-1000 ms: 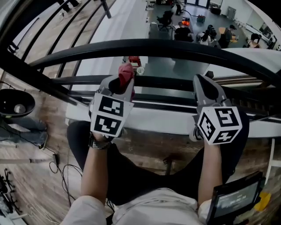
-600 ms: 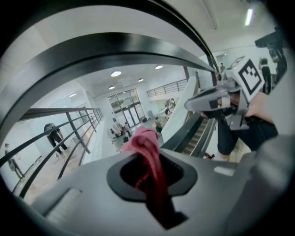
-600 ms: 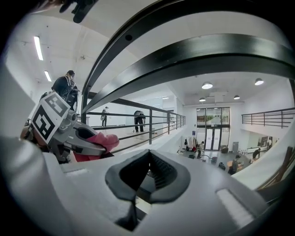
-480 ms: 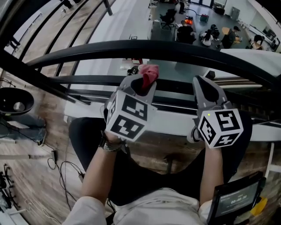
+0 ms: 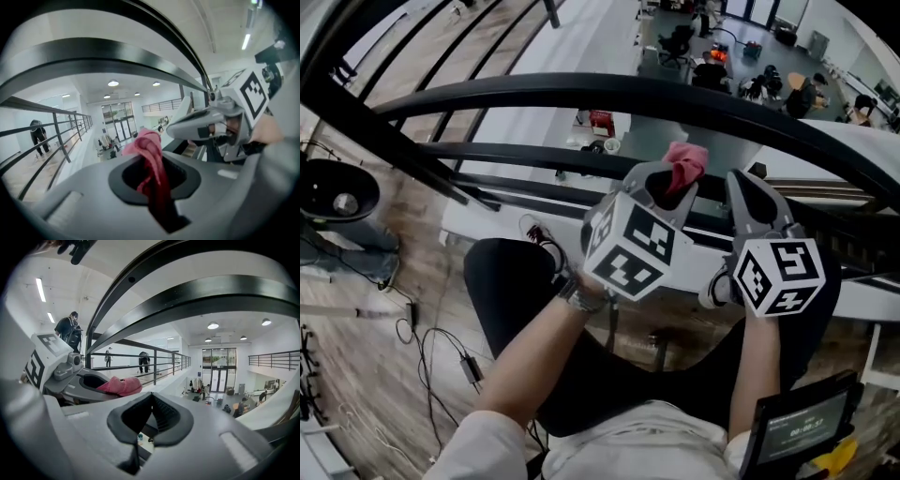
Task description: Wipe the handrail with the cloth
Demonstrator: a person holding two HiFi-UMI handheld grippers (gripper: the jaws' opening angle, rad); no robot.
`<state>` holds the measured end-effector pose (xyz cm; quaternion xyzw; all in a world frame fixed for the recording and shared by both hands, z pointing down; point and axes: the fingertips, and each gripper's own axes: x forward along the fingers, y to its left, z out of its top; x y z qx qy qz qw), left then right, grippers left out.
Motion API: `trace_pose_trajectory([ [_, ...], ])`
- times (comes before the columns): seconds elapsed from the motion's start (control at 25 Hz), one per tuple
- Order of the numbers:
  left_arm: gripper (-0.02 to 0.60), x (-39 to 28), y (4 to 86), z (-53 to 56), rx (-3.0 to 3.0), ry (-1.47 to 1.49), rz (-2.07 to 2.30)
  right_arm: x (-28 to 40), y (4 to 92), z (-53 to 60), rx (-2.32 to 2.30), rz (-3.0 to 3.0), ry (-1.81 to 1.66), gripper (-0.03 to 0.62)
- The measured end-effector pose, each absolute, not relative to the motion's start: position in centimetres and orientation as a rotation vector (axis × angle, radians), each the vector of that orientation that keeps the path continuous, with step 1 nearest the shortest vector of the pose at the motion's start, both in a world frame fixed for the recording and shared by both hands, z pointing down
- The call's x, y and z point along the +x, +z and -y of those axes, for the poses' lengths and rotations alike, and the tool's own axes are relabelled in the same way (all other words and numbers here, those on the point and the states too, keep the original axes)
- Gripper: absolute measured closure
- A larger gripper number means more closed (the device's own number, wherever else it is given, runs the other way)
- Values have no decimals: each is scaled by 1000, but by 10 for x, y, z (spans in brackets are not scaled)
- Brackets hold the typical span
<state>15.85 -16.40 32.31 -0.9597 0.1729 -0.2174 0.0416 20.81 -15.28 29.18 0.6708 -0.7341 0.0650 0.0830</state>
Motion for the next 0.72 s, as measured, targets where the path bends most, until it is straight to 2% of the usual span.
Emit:
trace_pose_trajectory([
  [0.32, 517, 148, 328, 152, -2638, -206, -815, 202, 299, 146, 1959, 2207, 200, 592],
  [0.72, 518, 79, 324, 204, -2721, -38, -1297, 165, 306, 155, 1846, 2292, 188, 592],
])
